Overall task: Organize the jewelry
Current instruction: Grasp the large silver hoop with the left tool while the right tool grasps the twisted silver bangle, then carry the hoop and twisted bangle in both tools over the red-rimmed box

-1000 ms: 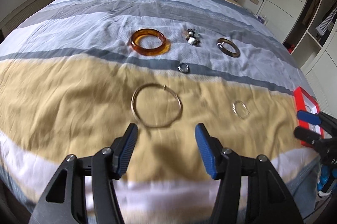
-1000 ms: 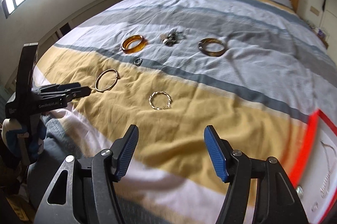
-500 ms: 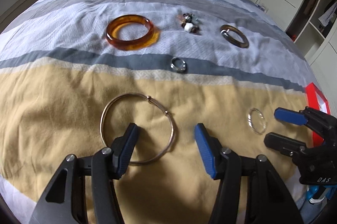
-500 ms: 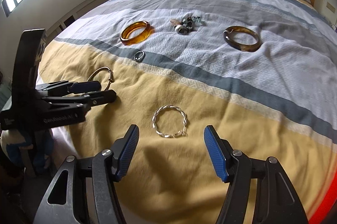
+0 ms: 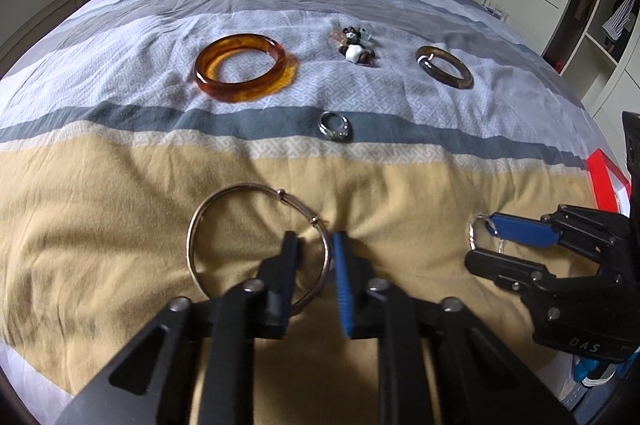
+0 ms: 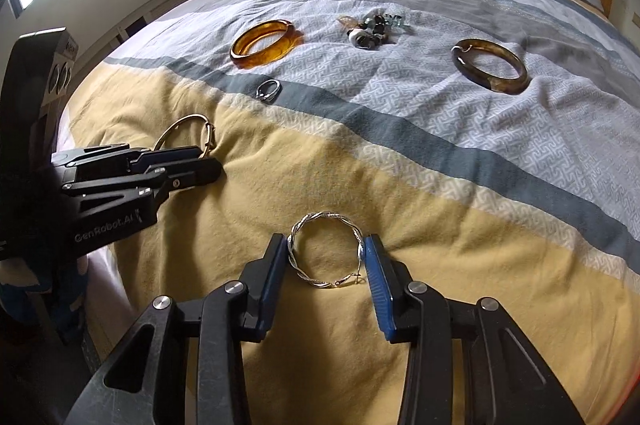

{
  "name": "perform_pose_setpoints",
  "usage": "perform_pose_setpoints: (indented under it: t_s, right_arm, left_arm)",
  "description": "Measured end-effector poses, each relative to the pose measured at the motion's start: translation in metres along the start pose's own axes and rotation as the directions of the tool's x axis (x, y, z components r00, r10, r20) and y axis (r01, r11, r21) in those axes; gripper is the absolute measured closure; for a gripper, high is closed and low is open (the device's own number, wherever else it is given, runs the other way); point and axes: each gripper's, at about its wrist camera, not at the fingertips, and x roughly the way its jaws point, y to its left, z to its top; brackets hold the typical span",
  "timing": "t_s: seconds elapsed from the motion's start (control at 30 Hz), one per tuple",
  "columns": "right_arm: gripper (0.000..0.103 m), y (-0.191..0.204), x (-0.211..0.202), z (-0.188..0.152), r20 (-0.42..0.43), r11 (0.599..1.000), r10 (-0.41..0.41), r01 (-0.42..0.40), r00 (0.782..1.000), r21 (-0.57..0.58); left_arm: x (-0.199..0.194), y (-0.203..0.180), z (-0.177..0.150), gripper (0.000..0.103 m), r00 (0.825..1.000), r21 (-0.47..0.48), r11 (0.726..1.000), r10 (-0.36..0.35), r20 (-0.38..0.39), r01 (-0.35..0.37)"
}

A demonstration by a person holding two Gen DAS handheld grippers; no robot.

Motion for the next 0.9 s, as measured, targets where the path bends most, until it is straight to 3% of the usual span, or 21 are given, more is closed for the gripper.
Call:
perform_pose_setpoints:
  t_s: [0.17, 0.33, 0.6, 0.9]
  right_arm:
    - [0.064, 0.001, -0.010, -0.005, 0.007, 1.000, 0.005, -0.005, 1.000, 0.010]
    - [0.064, 0.003, -0.022, -0.011, 0.018, 1.000, 0.003, -0.003, 1.000, 0.018]
    - [0.064, 0.010, -0.054, -0.019, 0.054, 1.000, -0.014, 0.014, 0.998, 0.017]
    - [0.064, 0.004, -0.098, -0.038, 0.089, 0.996, -0.080, 0.076, 0.993, 0.044]
  left_arm:
    - [-0.008, 0.002, -0.002, 0.099, 0.999, -0.029, 0.999, -0.044, 0.000, 0.044]
    - [-0.021, 0.007, -0.007, 0.099, 0.990, -0.115, 0.983, -0.143, 0.019, 0.144]
    - [-0.049, 0.005, -0.013, 0.099, 0.957, -0.191, 0.938, -0.279, 0.076, 0.289]
    - [-0.078, -0.020, -0.010, 0.100, 0.911, -0.174, 0.896, -0.390, 0.131, 0.408]
